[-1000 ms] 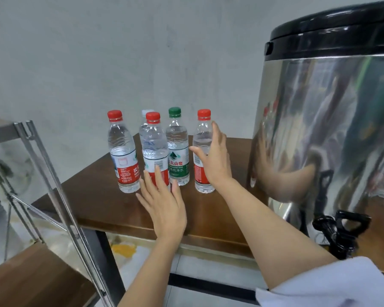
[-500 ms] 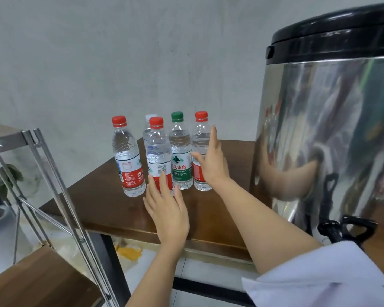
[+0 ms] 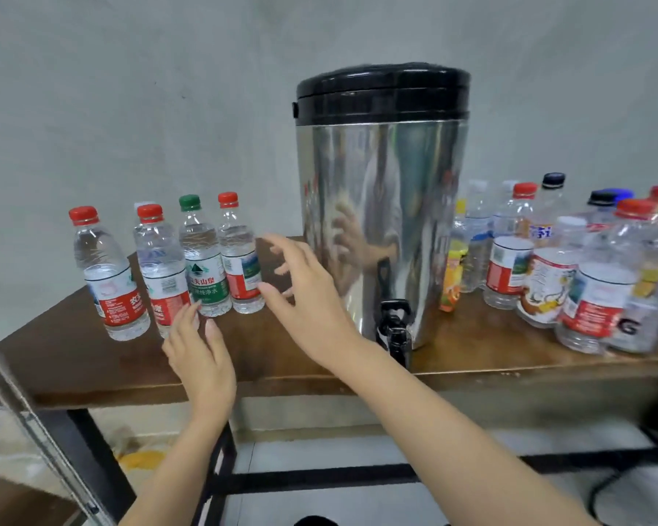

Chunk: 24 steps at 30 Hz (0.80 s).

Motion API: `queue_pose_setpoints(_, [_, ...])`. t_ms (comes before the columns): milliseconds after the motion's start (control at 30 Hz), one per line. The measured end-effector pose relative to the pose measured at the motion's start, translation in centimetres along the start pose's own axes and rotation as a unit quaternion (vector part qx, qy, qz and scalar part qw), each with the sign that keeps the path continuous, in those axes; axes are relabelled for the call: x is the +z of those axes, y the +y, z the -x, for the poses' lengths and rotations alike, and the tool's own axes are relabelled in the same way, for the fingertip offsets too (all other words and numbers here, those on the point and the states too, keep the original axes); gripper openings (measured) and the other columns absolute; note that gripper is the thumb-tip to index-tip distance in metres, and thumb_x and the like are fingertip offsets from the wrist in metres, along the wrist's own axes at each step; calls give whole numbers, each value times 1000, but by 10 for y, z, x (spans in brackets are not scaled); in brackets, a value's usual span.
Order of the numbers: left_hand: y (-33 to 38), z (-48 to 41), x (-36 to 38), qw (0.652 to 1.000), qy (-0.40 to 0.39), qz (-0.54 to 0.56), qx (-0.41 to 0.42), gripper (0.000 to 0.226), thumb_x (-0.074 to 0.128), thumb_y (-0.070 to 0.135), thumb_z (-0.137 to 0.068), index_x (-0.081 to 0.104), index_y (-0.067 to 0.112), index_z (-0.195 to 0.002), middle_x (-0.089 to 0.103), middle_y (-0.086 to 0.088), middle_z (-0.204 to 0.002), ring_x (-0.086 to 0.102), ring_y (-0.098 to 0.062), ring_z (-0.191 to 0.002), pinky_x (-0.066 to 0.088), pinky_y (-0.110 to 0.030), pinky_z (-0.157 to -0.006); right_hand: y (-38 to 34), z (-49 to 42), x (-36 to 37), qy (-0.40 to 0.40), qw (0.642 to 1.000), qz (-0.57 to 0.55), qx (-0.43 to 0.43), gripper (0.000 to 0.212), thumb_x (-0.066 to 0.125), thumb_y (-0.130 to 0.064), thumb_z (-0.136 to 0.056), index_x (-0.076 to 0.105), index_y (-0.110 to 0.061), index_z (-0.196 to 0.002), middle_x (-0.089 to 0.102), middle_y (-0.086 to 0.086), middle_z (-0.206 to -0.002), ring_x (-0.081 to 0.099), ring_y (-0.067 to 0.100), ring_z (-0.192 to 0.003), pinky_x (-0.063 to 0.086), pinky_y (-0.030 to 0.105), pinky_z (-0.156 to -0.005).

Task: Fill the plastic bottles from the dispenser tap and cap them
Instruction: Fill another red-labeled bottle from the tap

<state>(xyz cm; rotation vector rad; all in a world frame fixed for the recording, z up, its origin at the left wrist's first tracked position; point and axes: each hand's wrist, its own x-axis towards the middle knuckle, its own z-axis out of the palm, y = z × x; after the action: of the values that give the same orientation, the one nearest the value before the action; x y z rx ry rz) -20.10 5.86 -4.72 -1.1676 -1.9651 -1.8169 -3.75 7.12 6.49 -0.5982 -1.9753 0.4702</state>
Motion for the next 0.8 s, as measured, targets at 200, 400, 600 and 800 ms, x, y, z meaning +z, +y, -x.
queue_pose_setpoints(200, [101, 50, 5, 979, -2, 177, 99, 35, 36, 23, -104, 45, 20, -137, 48, -2, -139, 45, -29, -129, 35, -53, -110, 3, 50, -87, 80, 996, 31, -38, 45, 60, -13, -96, 48, -17, -139, 52, -4, -119, 53, 9, -94, 53, 28, -75])
queue_pose_setpoints(400, [208, 110, 29, 910, -55, 332, 241, 31, 38, 15, -102, 48, 17, -131, 51, -3, -132, 52, -25, -121, 42, -28, -99, 46, 91, -170, 173, 976, 128, 9, 42, 58, -20, -96, 49, -25, -136, 54, -8, -117, 54, 13, -98, 54, 37, -76])
queue_pose_setpoints(600, [241, 159, 115, 890, -219, 322, 237, 32, 39, 23, -103, 48, 20, -134, 47, 13, -133, 47, -16, -127, 46, -38, -98, 93, 132, -232, 229, 948, 197, 104, 43, 62, -16, -95, 50, -26, -136, 51, -11, -128, 53, 9, -113, 51, 28, -88])
queue_pose_setpoints(800, [233, 175, 203, 914, -320, 132, 212, 40, 40, 31, -103, 49, 10, -136, 52, -5, -136, 42, -20, -127, 35, -37, -111, 127, 147, -271, 288, 897, 280, 185, 52, 66, -15, -91, 47, -21, -138, 48, -1, -135, 42, 15, -123, 42, 28, -89])
